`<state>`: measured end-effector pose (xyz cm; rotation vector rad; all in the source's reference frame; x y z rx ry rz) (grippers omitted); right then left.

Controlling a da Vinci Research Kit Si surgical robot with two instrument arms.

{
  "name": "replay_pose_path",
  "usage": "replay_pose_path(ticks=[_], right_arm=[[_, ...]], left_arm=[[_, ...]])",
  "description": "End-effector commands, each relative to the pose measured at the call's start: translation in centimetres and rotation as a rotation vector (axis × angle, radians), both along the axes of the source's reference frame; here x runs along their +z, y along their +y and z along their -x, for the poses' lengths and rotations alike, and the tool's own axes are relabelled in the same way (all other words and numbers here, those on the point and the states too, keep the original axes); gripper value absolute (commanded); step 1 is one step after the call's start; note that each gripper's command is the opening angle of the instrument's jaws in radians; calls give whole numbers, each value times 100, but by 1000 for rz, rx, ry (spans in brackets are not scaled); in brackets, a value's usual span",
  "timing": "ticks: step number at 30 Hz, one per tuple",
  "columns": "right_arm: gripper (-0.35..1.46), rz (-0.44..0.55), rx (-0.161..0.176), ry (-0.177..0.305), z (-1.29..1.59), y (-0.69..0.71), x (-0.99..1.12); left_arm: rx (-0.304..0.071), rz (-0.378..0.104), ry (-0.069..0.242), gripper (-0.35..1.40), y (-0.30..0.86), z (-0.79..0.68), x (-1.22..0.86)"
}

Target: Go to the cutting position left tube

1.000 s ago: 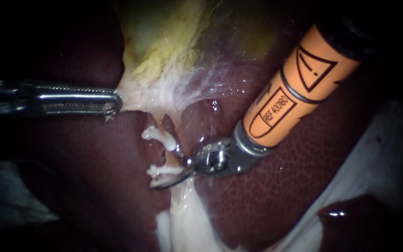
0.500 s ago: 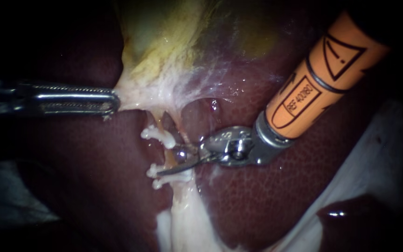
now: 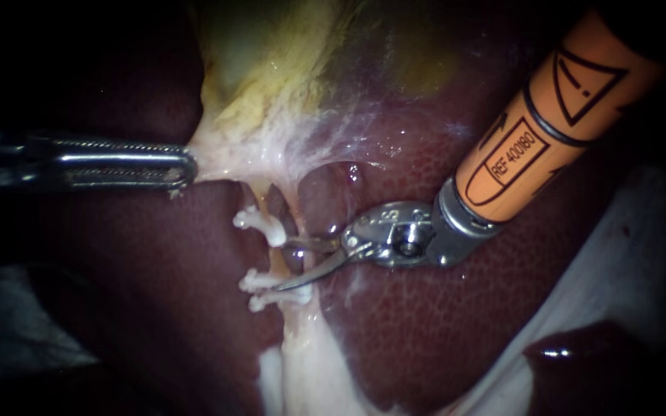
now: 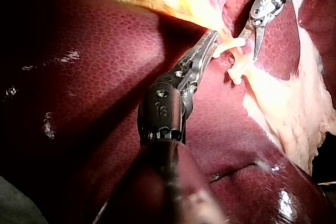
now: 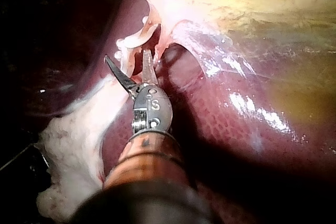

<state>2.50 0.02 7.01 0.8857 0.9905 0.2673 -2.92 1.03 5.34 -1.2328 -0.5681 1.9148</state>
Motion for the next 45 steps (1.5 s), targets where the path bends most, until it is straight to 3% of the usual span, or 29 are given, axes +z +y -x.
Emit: replay_pose_path(ticks=[1,5,12,15,23,35,45], right_arm=[[140,1,-11,17,-1,-1,0],[133,-7,-30,62,-3,-4,-1],[126,-22,-21,110,-12,-5,-4],[125,-31,-1,131,-23,-3,-4],[126,-12,72,118,-54,-4,-10],[126,-35,113,145,-75,-9,-21],[131,-74,159,144,-77,-3,-28]], left_arm=[[0,0,0,-35,0,0,0],[0,0,0,-35,0,1,0],[-1,0,1,-35,0,1,0],[-1,0,1,-35,0,2,0],[-1,0,1,-35,0,2,-1],[-1,0,1,-35,0,2,-1],[-1,0,1,-35,0,3,0]])
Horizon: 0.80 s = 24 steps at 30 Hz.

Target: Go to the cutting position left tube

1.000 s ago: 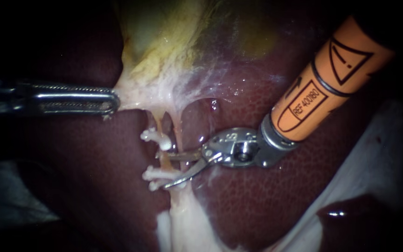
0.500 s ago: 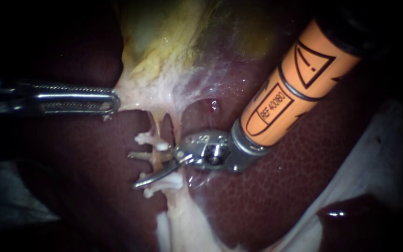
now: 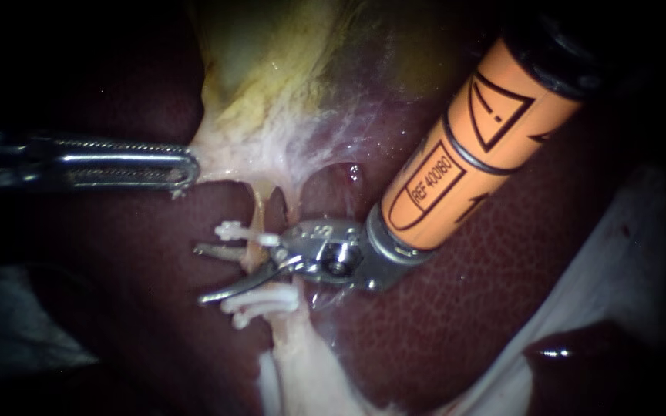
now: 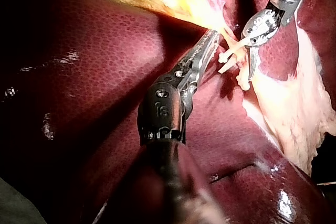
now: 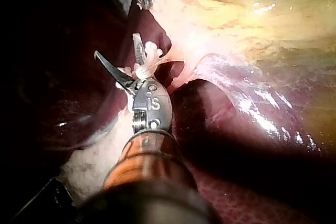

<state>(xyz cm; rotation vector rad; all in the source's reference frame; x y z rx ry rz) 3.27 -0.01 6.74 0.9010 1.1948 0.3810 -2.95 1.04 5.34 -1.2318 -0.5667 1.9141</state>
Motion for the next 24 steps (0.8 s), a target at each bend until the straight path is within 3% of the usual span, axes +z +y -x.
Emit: replay_pose_path(ticks=[1,11,24], right_arm=[[131,-10,1,3,0,1,-3],[136,-75,20,8,4,1,-20],[136,-88,8,9,5,-2,-25]], left_arm=[[0,0,0,-35,0,0,0],[1,0,0,-35,0,-1,1],[1,0,0,-35,0,-1,1]])
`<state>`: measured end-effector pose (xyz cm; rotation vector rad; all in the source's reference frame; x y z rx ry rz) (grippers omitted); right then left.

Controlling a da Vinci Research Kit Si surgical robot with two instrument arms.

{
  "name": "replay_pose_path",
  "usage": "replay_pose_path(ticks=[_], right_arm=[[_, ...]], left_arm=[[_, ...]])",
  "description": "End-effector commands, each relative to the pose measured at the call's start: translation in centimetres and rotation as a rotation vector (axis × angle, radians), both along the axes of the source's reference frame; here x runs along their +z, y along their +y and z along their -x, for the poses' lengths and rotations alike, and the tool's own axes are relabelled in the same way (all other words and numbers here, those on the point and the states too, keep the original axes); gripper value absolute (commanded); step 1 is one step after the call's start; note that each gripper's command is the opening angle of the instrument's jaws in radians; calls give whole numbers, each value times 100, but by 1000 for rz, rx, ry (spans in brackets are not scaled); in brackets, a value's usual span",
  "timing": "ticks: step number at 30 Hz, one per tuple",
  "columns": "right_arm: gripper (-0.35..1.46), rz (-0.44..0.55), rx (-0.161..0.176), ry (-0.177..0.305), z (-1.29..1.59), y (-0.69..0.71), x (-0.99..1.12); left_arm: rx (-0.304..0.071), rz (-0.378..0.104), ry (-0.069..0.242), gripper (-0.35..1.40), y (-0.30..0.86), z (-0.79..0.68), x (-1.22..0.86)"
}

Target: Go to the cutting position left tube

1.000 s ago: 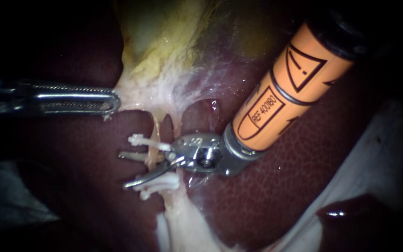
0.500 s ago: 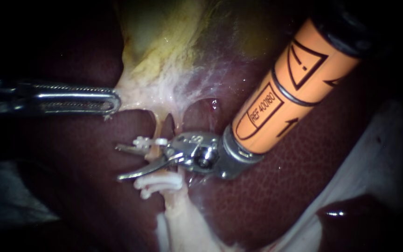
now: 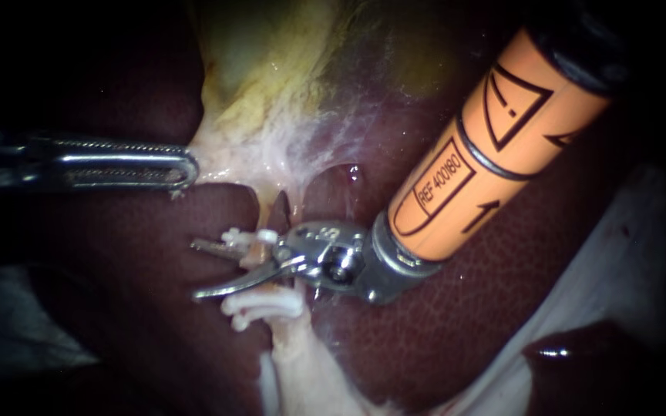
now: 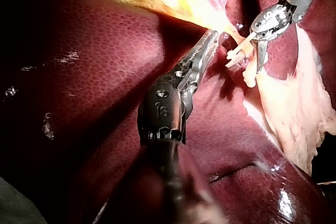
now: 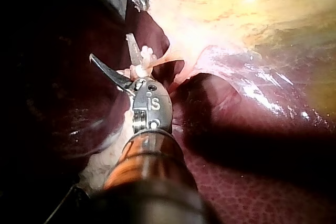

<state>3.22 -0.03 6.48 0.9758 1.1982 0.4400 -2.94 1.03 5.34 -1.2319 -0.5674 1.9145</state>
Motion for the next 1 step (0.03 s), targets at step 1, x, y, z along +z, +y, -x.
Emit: replay_pose_path(ticks=[1], right_arm=[[136,1,-1,0,0,0,0]], left_arm=[[0,0,0,-35,0,0,0]])
